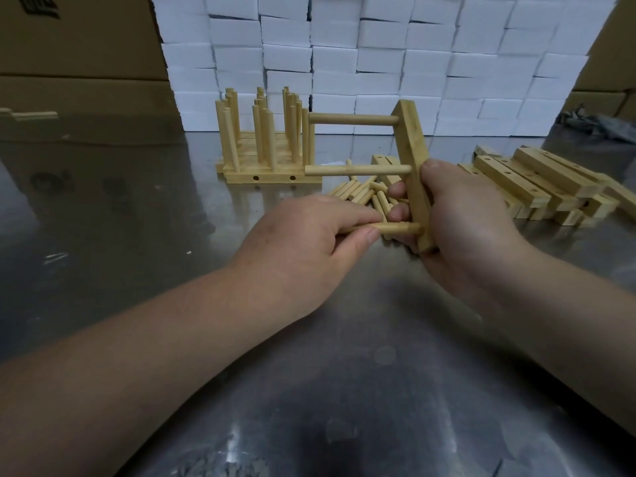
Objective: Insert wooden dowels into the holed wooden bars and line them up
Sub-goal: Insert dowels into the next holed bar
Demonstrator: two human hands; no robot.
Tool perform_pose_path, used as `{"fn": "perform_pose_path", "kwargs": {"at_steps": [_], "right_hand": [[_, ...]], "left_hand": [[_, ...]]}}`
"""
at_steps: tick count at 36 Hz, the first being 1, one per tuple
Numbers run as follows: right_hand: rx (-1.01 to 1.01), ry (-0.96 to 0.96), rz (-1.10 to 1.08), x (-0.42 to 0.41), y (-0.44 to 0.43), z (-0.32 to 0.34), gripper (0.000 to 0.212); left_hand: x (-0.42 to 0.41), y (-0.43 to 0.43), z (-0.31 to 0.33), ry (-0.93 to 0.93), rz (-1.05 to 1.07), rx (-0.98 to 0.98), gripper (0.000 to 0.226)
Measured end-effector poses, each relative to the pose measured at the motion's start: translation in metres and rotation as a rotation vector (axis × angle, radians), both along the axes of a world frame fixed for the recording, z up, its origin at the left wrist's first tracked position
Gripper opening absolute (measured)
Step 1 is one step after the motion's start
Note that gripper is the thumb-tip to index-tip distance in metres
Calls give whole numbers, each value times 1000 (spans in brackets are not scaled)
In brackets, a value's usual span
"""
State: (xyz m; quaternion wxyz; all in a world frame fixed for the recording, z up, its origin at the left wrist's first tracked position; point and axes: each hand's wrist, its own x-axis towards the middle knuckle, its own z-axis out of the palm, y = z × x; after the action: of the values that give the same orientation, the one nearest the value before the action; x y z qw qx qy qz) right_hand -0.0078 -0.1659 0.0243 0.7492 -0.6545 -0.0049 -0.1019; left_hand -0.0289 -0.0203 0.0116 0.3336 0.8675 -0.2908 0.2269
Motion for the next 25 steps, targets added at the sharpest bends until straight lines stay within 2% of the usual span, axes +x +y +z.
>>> {"fn": "perform_pose_path", "kwargs": {"at_steps": [9, 12, 18, 25], "right_hand": [[60, 13, 28, -2, 1, 2, 27], [48, 8, 12, -3, 2, 2, 26], [-17, -56, -1, -6, 3, 1, 27], [-94, -100, -22, -7, 8, -2, 24]], "left_hand": [[-1, 2, 2, -19, 33, 193, 35], [-3, 2, 3, -10, 32, 178, 36], [-6, 1, 4, 145, 36, 145, 24], [-4, 4, 3, 378, 85, 18, 36]]}}
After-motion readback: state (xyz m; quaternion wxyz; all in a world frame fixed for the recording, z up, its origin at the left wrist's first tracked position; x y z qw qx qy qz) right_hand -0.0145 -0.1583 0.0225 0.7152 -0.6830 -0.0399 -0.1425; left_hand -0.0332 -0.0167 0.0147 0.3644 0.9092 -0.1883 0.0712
